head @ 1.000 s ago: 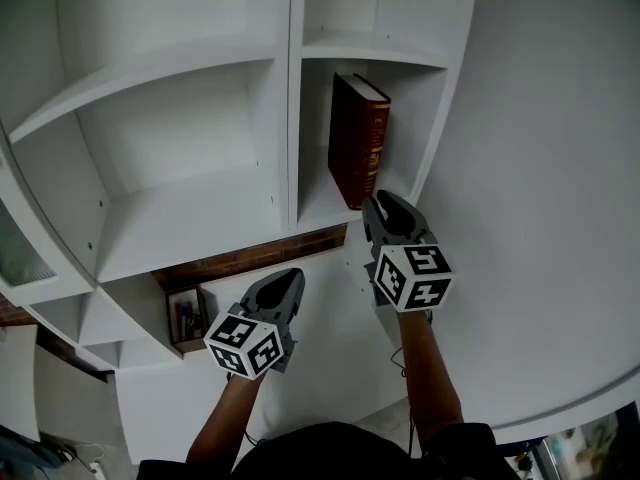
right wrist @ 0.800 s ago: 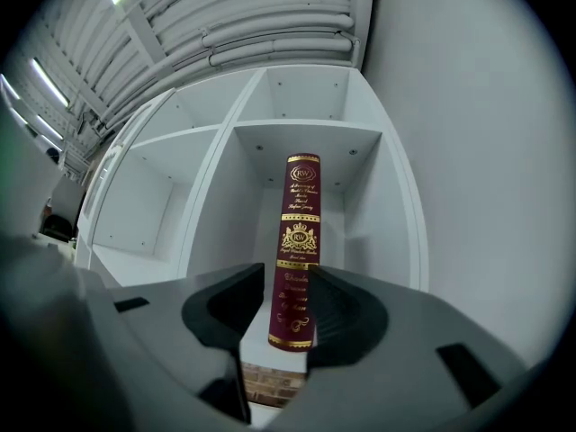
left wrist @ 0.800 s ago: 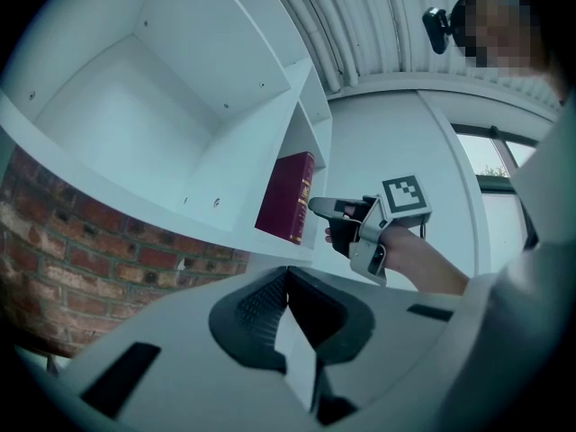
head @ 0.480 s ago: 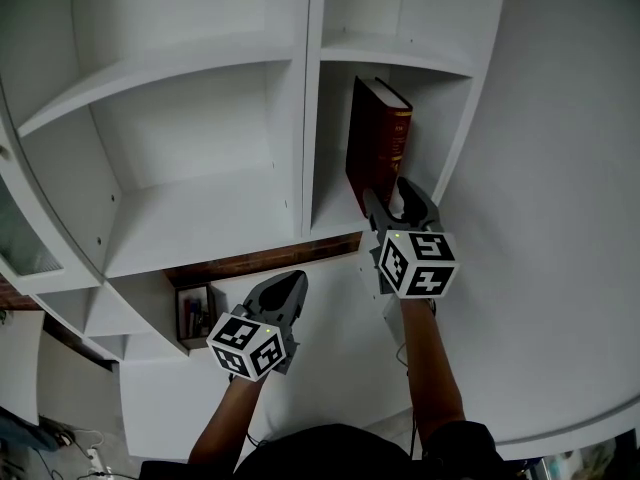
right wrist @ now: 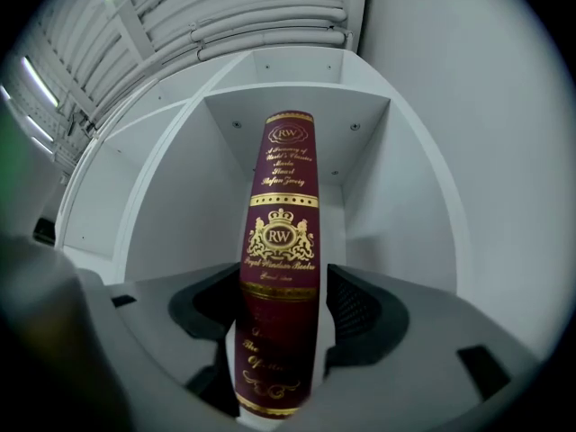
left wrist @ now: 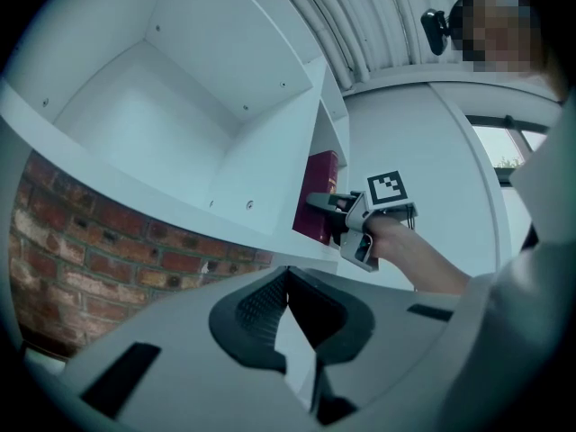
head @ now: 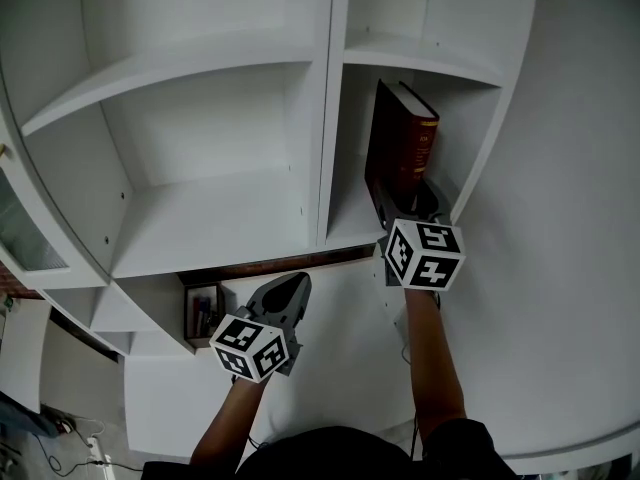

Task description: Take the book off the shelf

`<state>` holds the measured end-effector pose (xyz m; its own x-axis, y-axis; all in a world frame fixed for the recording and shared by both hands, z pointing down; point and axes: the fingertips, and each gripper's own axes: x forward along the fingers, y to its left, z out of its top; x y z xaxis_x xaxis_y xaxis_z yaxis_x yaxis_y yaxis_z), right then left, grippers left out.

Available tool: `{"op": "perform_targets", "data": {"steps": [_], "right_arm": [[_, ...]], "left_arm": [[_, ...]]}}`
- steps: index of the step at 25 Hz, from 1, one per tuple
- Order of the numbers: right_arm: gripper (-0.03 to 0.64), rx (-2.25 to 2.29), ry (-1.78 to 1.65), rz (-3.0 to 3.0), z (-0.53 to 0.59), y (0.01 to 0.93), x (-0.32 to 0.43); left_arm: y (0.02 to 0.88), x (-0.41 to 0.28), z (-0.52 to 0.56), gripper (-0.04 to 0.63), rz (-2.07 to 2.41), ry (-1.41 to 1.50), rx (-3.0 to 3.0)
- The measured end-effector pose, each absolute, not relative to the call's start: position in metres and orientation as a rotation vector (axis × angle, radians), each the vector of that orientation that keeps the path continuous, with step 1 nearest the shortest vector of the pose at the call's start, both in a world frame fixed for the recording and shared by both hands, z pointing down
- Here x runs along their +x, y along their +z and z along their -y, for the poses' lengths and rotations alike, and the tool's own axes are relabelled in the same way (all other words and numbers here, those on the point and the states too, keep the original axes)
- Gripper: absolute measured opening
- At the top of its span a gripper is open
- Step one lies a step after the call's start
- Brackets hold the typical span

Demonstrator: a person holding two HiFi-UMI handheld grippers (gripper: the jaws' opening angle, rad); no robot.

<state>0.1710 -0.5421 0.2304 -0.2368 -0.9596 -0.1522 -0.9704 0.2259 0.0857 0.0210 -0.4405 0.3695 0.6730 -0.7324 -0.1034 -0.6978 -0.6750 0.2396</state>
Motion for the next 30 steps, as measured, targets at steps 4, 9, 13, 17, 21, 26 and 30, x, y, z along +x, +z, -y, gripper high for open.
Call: {"op": "perform_targets", "data": {"steps": [4,9,13,17,21,26,30], "right_arm": [[0.279,-1.893,0.250,-2.417,0.553,0.229,0.170],[0.279,-1.895,0.257,-2.422,0.562,0.227,0.167],[0.279,-1.898,0.243,-2.419,0.568,0.230,0.165],[0.279,-1.917,0.247,-2.415,0.571,0.232,0.165],[0.278,-1.914,0.244,-2.400,0.571,0.231,0.167],[0.255,-1.906,0.240,-2.383,0.568,0.230,0.168],[0.247,-1.904,0.249,-2.389,0.565,0.230,0.167]], "left_arm": [[0.373,0.018,0.447,0.015,1.183,-0.283,2.688],[0.377,0.015,0.452,0.015,1.196,-0.286,2.671],[0.379,0.009,0.454,0.015,1.212,-0.286,2.658],[0.380,0.006,0.456,0.015,1.220,-0.287,2.652],[0.381,0.002,0.457,0.016,1.230,-0.291,2.644],[0.381,0.000,0.458,0.016,1.227,-0.297,2.635],[0.380,0.001,0.456,0.015,1.219,-0.300,2.635]]}}
